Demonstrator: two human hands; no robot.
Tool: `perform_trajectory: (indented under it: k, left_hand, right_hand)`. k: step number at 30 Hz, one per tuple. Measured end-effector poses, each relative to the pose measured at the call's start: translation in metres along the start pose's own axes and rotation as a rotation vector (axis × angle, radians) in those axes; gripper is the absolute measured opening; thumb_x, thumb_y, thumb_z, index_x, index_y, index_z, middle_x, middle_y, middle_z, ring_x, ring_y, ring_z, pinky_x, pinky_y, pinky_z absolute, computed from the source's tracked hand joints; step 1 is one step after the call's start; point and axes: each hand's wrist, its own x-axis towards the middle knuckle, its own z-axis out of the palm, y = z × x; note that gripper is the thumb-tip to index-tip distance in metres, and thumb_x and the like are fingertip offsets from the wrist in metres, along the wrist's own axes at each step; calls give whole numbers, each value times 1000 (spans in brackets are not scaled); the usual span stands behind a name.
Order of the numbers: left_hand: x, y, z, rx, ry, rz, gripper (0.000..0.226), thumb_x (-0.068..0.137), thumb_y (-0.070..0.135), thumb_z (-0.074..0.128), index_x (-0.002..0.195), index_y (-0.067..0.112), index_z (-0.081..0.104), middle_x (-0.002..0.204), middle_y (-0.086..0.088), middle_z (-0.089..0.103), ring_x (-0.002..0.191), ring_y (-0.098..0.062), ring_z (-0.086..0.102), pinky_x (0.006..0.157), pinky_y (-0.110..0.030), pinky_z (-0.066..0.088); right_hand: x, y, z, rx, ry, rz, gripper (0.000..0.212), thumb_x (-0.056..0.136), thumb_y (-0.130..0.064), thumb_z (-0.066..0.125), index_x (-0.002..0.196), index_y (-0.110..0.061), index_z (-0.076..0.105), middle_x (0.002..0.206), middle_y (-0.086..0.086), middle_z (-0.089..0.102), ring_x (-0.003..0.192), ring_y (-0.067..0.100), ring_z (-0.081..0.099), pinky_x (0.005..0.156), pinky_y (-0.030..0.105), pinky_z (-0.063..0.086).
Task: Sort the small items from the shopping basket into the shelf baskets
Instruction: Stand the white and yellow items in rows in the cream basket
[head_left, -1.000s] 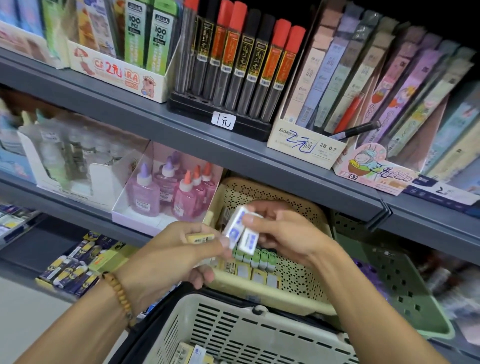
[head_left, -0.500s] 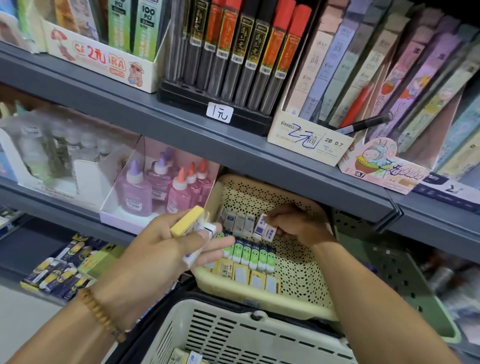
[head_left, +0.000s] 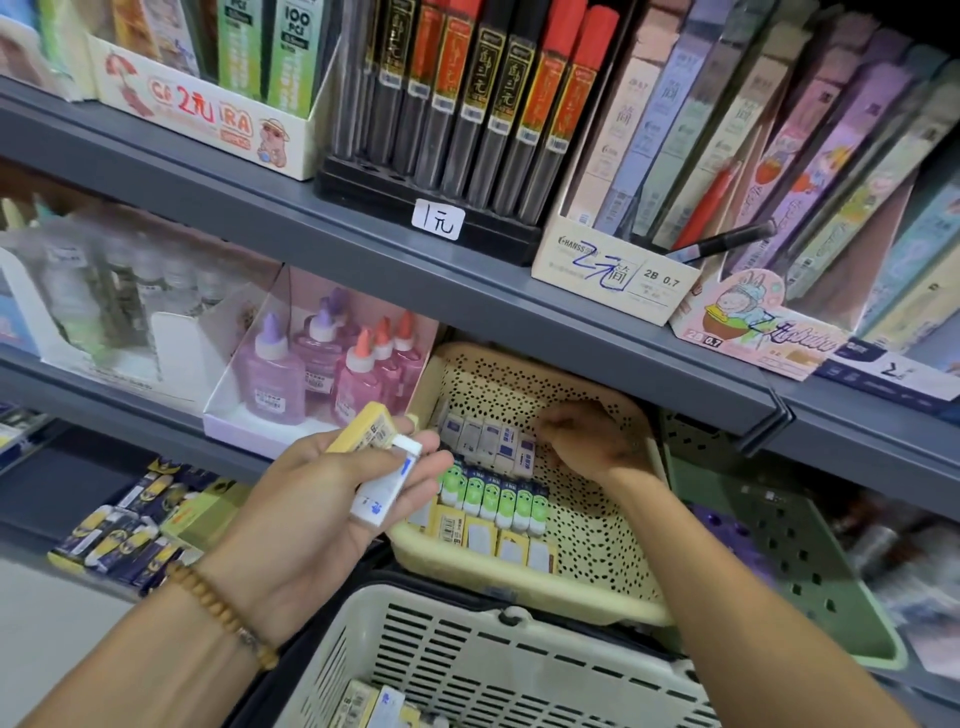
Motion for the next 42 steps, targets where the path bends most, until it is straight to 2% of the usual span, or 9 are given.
perform_trajectory:
  k: [2, 10, 15, 21, 24, 27, 31, 36, 42]
  left_hand:
    - [0, -3, 4, -10, 17, 7, 28, 93, -9, 45, 117, -4, 58, 105, -18, 73, 94, -29, 72, 75, -35, 60]
    - [-4, -13, 18, 40, 16, 113, 31, 90, -4, 52, 116, 10, 64, 109, -3, 74, 106, -17, 68, 95, -34, 48]
    - [-11, -15, 20, 134, -82, 72, 41, 73, 15, 64, 113, 10, 64, 106, -8, 73, 94, -15, 71, 88, -32, 51]
    - [-10, -6, 14, 418, 124, 108, 65, 55, 40, 80, 109, 6, 69, 91, -1, 61, 63, -12, 52, 61, -31, 42]
    - [-10, -2, 11, 504, 93, 164, 23, 81, 35, 71, 91, 15, 76, 63, -3, 48, 51, -12, 41, 49, -25, 34]
    - [-10, -1, 8, 494, 86, 231, 7, 85, 21, 70, 84, 19, 77, 64, -2, 68, 44, -4, 52, 38, -12, 36]
    - [-7, 0, 3, 514, 105, 218, 5, 80, 15, 75, 83, 18, 76, 73, -5, 74, 47, -5, 60, 43, -12, 44]
    - [-8, 2, 5, 456, 101, 168, 17, 87, -2, 65, 92, 12, 72, 84, -8, 76, 77, -18, 73, 64, -23, 60]
    - [-11, -2, 5, 515, 56, 223, 24, 80, -8, 70, 88, 14, 73, 83, -9, 75, 76, -20, 74, 62, -22, 59]
  right_hand:
    - [-22, -15, -1, 144, 63, -44, 13, 94, -34, 60, 88, -26, 68, 78, -8, 70, 75, 10, 66, 76, 25, 51]
    - [-116, -76, 20, 740, -229, -142, 13, 89, -17, 70, 89, -6, 64, 72, 6, 72, 54, 13, 63, 46, 20, 48]
    - [-113, -74, 27, 891, -279, -68, 5, 89, -5, 67, 86, -7, 64, 69, 7, 71, 49, 11, 61, 42, 17, 45]
    - [-61, -20, -11, 638, 118, 104, 12, 90, -1, 65, 82, -7, 71, 70, 9, 73, 50, 13, 58, 51, 22, 50]
    - [-27, 5, -11, 453, 205, 177, 25, 93, 0, 58, 73, -13, 67, 62, 7, 67, 49, 14, 55, 50, 25, 49]
    - [1, 20, -1, 253, 189, 196, 26, 94, -9, 57, 73, -22, 66, 71, 3, 69, 59, 13, 63, 53, 22, 55]
    - [22, 27, 3, 78, 116, 200, 25, 95, -15, 55, 74, -23, 66, 80, 4, 73, 78, 20, 70, 82, 39, 59]
    - [22, 28, 3, -33, 4, 150, 22, 96, -17, 53, 85, -10, 70, 93, 15, 73, 94, 33, 68, 89, 48, 55]
    - [-19, -8, 1, 93, 58, -5, 15, 97, -26, 56, 98, -25, 71, 96, -7, 71, 83, 10, 67, 76, 25, 52]
